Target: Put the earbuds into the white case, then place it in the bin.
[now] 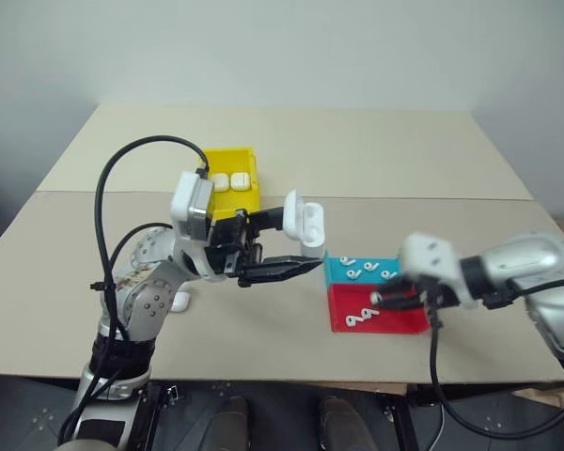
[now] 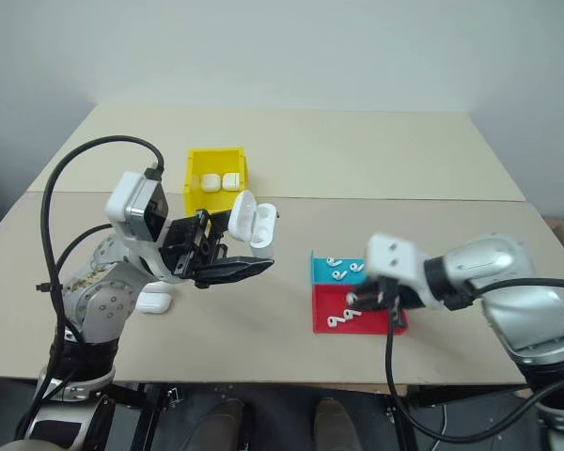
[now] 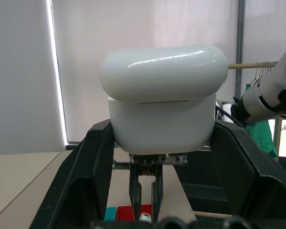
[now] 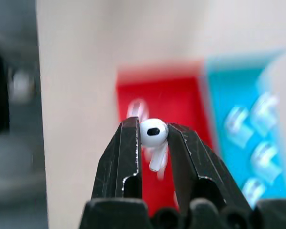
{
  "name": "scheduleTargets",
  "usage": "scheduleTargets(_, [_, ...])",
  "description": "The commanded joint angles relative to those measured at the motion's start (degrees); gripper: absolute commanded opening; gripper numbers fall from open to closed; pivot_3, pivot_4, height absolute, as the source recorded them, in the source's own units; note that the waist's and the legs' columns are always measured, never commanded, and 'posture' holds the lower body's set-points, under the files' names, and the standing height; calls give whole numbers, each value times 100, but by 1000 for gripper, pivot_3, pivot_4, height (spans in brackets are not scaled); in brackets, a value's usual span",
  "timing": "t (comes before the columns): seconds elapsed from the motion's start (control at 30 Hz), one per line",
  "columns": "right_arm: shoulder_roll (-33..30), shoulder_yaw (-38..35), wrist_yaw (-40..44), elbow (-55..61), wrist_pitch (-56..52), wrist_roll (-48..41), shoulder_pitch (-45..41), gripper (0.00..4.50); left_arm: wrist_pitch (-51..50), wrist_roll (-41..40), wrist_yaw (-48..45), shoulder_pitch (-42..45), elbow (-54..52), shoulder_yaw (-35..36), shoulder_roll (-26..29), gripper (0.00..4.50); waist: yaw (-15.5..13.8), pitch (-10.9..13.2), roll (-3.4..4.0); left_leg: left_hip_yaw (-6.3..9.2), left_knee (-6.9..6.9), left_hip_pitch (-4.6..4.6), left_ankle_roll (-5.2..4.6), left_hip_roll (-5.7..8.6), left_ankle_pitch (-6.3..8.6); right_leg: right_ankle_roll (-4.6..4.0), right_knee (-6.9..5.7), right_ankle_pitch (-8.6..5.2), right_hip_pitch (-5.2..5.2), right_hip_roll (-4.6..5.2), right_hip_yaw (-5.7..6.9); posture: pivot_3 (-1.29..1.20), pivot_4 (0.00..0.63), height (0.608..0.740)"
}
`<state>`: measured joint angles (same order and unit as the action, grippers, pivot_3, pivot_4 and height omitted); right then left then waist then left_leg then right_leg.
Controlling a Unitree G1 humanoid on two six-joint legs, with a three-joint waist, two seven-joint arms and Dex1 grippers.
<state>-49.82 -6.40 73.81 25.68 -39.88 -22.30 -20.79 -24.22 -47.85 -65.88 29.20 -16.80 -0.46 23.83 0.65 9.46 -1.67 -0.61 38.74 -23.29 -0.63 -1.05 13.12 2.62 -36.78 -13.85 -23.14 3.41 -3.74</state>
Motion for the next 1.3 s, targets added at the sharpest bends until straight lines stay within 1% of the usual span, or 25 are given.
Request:
scheduleTargets(0.03, [819,-1340,-1159,145,-376,-1193,-257,624,-19,-58,10,211,45,48,-30,2739,3,0,0,1,0,0,0,0,0,0,1,0,1,0,1,0,150,740])
scheduleTargets(0.1, [1503,-1887,-2123,294,-614,-1818,-480,624,-24,-42,-1,275,130,33,-44,2739,5,0,0,9,1,0,0,-1,0,1,-2,1,0,0,-1,0,150,740])
scheduleTargets(0.13, [1800,-2026,-2615,462,-605,-1958,-576,624,-26,-27,-31,311,178,15,-43,2739,8,0,1,15,0,0,0,1,0,1,-5,1,-3,0,-3,0,150,740])
scheduleTargets(0.2, [2144,-2213,-3222,666,-618,-2463,-794,624,-34,11,-78,410,288,-36,-62,2739,19,0,6,25,-4,0,0,-1,0,0,-8,0,-5,-4,-2,0,150,740])
scheduleTargets(0.3, [2493,-2421,-3796,619,-719,-3848,-1016,624,-52,78,-129,571,480,-113,-103,2739,23,0,6,24,-9,-2,0,1,0,0,-6,0,-9,-2,-2,0,150,740])
scheduleTargets(0.37, [2497,-2267,-4186,770,-765,-4229,-1039,624,-60,149,-160,695,637,-180,-137,2739,21,0,7,24,-9,-3,0,1,0,0,-5,0,-8,-1,-2,0,150,740])
scheduleTargets(0.5, [2405,-1655,-4477,1247,-571,-4313,-1007,624,-126,222,-231,935,925,-238,-206,2739,25,1,7,23,-9,-4,0,2,0,1,-2,-1,-8,0,-1,0,150,740])
scheduleTargets(0.63, [2273,-995,-4651,1518,-424,-3862,-1016,624,-150,268,-285,1042,1051,-234,-255,2739,51,1,8,24,-9,-4,0,1,0,0,-4,-1,-10,-2,-1,0,150,740])
scheduleTargets(0.73, [2194,-713,-4679,1543,-301,-3614,-940,624,-156,301,-327,1056,1048,-238,-263,2739,43,1,8,24,-9,-5,0,1,0,0,-3,-1,-10,-2,-1,0,150,740])
scheduleTargets(0.87, [2045,-455,-4634,1519,-163,-3274,-862,624,-138,334,-425,1053,1002,-227,-220,2739,35,1,7,23,-9,-7,0,2,0,0,1,-1,-10,-1,-1,0,150,740])
scheduleTargets(1.1, [1880,-238,-4561,1433,32,-2876,-720,624,-87,397,-486,1009,943,-192,-211,2739,33,1,8,24,-9,-9,0,1,0,0,1,-1,-11,-1,-1,0,150,740])
scheduleTargets(1.3, [1658,-47,-4147,1417,290,-2609,-562,624,-32,484,-505,998,975,-162,-241,2739,32,1,8,24,-9,-9,0,1,0,1,3,-2,-11,-1,0,0,150,740])
